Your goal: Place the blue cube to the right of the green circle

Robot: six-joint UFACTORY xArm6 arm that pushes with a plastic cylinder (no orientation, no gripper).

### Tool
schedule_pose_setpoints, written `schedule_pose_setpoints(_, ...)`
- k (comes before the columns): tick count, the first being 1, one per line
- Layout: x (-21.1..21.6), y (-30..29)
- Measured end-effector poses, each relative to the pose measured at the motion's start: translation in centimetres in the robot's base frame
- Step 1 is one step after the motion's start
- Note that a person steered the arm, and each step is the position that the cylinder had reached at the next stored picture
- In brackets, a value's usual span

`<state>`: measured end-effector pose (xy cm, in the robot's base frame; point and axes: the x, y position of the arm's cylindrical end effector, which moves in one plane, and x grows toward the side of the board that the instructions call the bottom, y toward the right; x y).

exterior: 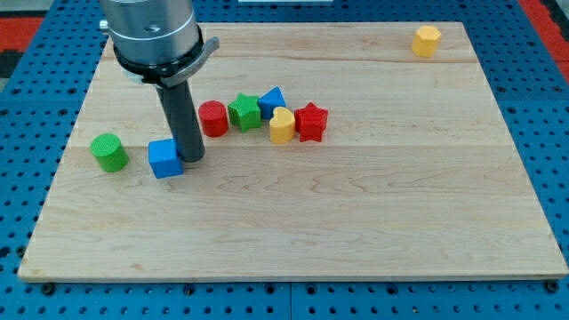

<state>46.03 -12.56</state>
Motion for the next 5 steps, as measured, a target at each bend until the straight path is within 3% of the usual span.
schedule_pose_setpoints(1, 0.0, -2.2)
schedule_pose_setpoints(3, 2.8, 1.1)
schedule_pose_setpoints(5, 3.8, -3.9)
